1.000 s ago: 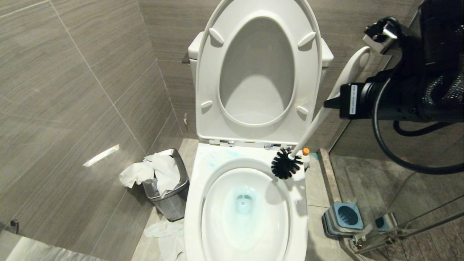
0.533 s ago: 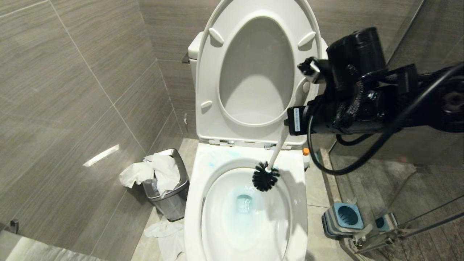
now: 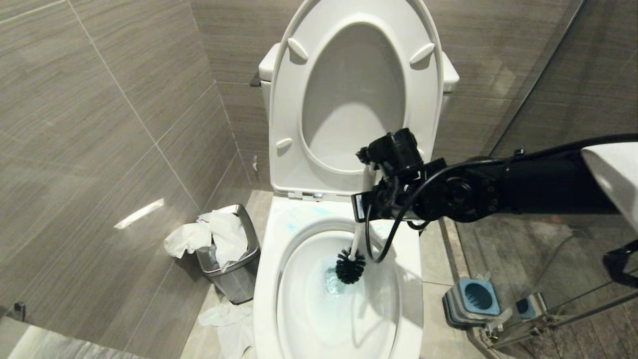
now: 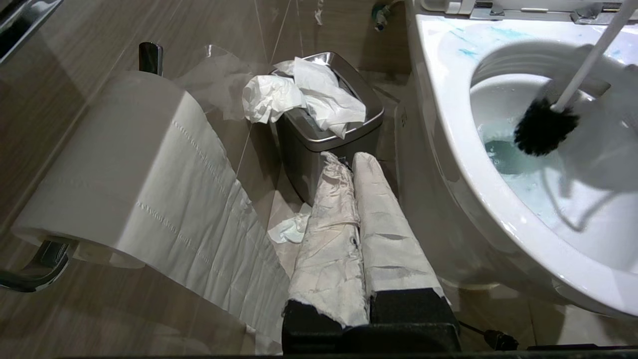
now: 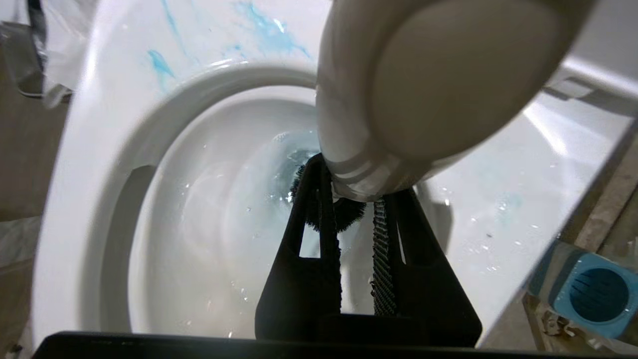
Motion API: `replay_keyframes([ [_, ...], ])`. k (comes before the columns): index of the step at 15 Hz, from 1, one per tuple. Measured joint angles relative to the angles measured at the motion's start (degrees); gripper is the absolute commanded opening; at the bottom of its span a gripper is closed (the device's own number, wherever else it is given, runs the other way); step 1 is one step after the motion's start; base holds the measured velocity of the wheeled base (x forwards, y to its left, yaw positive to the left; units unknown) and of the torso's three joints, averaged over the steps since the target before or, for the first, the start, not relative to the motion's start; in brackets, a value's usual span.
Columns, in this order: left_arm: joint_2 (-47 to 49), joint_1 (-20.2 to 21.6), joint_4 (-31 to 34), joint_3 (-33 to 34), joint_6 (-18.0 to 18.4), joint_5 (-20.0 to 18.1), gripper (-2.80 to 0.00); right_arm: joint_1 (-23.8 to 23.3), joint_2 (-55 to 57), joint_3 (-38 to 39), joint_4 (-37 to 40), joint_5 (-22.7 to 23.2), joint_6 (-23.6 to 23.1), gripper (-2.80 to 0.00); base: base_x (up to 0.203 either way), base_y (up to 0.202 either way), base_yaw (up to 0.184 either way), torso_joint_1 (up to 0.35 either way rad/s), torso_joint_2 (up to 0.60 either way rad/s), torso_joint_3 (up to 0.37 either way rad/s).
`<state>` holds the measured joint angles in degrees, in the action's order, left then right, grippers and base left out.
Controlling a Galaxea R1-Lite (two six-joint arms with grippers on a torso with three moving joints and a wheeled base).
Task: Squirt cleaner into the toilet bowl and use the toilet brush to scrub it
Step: Scrub the toilet bowl
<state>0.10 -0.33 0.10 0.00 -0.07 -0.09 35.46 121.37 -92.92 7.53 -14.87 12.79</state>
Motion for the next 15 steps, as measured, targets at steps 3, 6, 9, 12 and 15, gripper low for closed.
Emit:
replay_keyframes([
  [3, 0.00, 0.00, 0.00, 0.00, 0.03, -0.01, -2.80, 0.04, 5.46, -1.56, -2.68, -0.93, -0.29, -2.80, 0.000, 0.000, 0.000, 0.000, 0.00, 0.000],
  [6, 0.00, 0.00, 0.00, 0.00, 0.01, 0.01, -2.80, 0.04, 9.90, -7.39, -2.72, -2.34, -0.71, -2.80, 0.000, 0.000, 0.000, 0.000, 0.00, 0.000],
  [9, 0.00, 0.00, 0.00, 0.00, 0.00, -0.02, -2.80, 1.33, 13.16, -13.48, -2.28, -3.08, -0.98, -2.80, 0.000, 0.000, 0.000, 0.000, 0.00, 0.000],
  [12, 0.00, -0.02, 0.01, 0.00, 0.00, 0.02, -2.80, 4.09, 14.34, -14.30, -2.15, -3.13, -1.05, -2.80, 0.000, 0.000, 0.000, 0.000, 0.00, 0.000],
  [15, 0.00, 0.00, 0.00, 0.00, 0.03, -0.01, -2.80, 7.04, 13.79, -12.68, -1.95, -3.15, -1.01, -2.80, 0.000, 0.000, 0.000, 0.000, 0.00, 0.000],
])
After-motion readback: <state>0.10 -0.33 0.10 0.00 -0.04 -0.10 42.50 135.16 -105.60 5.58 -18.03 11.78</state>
